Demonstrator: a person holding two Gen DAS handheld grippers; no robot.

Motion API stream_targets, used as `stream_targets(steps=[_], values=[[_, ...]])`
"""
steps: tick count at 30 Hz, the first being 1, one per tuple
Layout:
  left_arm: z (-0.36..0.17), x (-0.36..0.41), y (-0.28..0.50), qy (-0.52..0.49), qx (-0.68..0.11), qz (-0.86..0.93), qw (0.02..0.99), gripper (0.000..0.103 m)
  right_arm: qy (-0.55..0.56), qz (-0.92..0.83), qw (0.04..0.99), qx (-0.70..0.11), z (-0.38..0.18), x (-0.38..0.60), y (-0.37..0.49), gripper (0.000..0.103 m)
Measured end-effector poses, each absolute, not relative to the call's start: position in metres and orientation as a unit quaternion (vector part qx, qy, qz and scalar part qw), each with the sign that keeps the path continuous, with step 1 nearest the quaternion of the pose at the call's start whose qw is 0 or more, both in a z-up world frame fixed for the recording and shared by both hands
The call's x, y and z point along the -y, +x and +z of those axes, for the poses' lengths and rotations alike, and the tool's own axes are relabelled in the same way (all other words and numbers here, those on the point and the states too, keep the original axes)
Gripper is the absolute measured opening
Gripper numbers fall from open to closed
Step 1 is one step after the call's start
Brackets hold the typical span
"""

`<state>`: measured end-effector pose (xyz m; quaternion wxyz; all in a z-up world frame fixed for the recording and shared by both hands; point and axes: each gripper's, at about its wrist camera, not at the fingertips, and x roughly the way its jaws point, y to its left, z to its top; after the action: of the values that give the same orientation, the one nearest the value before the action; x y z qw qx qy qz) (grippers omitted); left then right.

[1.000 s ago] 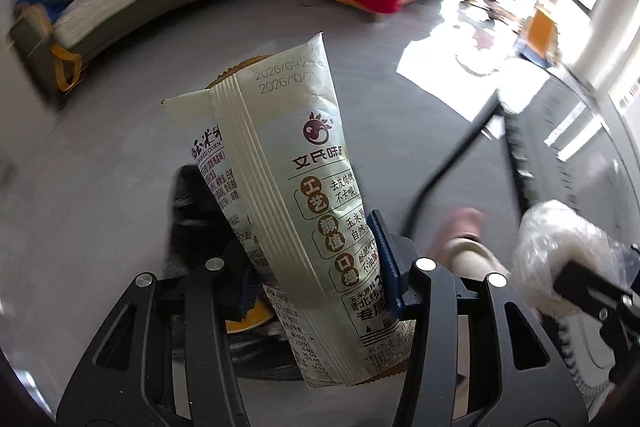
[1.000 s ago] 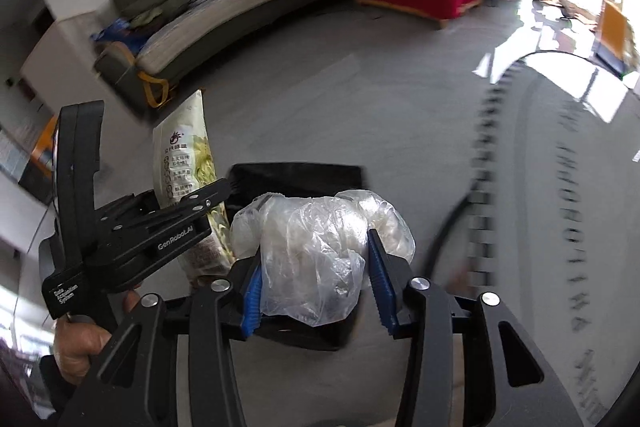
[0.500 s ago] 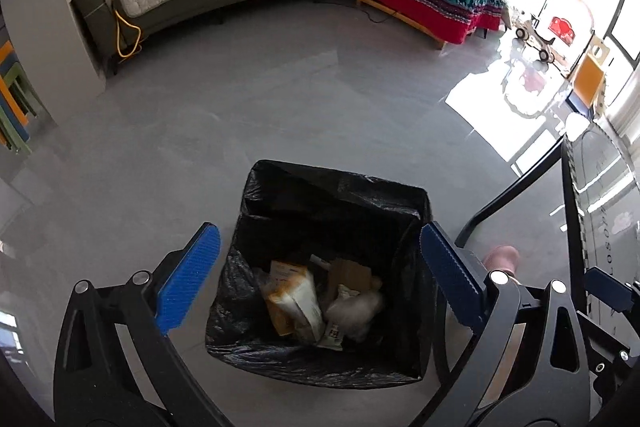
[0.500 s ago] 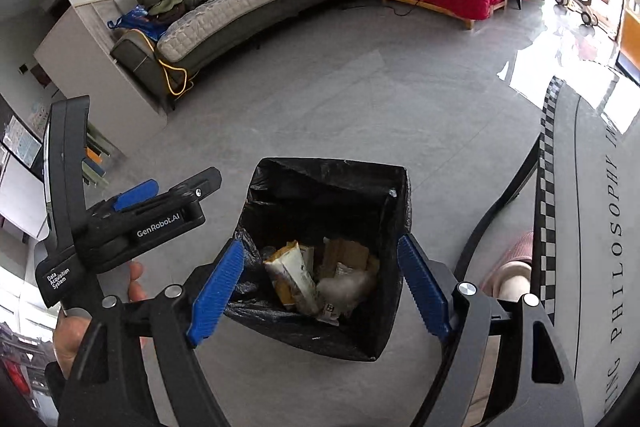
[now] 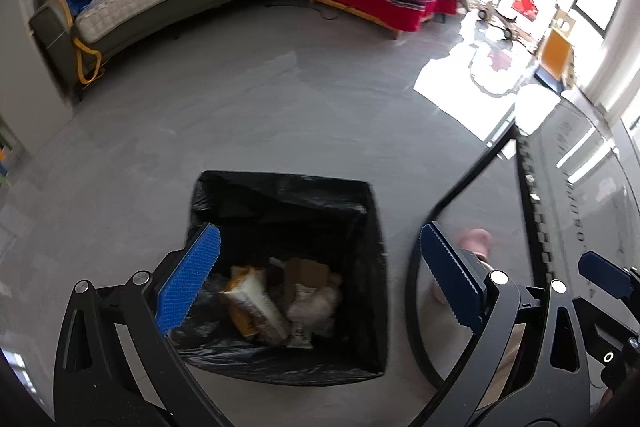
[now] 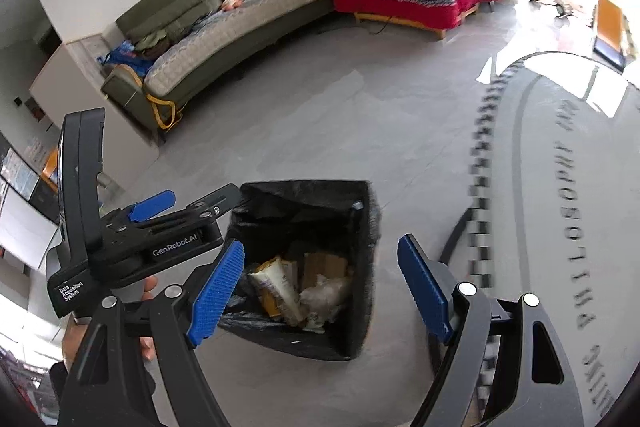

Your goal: Collect trash

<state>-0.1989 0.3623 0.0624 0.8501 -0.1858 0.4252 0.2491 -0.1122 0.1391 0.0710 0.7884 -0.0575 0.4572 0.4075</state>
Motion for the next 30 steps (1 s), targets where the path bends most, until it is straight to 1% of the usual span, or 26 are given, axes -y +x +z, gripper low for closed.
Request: stream_targets(steps=[4,6,15,21,24,30], values=[[0.07,-0.328,-0.172,-0.168,-0.426,0.216,0.862,0.097,-0.046,0.377,0.809,-0.449,0.076,-0.098,-0.098,0.08],[0.074,-0.308,-0.157,-0.159,-0.426,0.197,0.869,0.097,-0.04,0.359,0.818,-0.447,0.077,-0.076,-0.089,0.082],[0.08,-0.196,-0.076,-0.107,-0.441,0.08,0.887,0.097,0.005,0.243,0.864,-0.441,0.076,0.044,-0.05,0.083],[0.075,-0.118,-0.032,-0.071,-0.448,-0.003,0.891,0.097,0.032,0.145,0.887,-0.437,0.062,0.124,-0.036,0.084],[0.067,-0.076,-0.012,-0.056,-0.45,-0.044,0.89,0.097,0.039,0.092,0.894,-0.438,0.047,0.163,-0.032,0.084],[0.043,-0.016,0.009,-0.012,-0.461,-0.082,0.883,0.097,0.054,0.027,0.89,-0.453,0.017,0.217,-0.018,0.084]])
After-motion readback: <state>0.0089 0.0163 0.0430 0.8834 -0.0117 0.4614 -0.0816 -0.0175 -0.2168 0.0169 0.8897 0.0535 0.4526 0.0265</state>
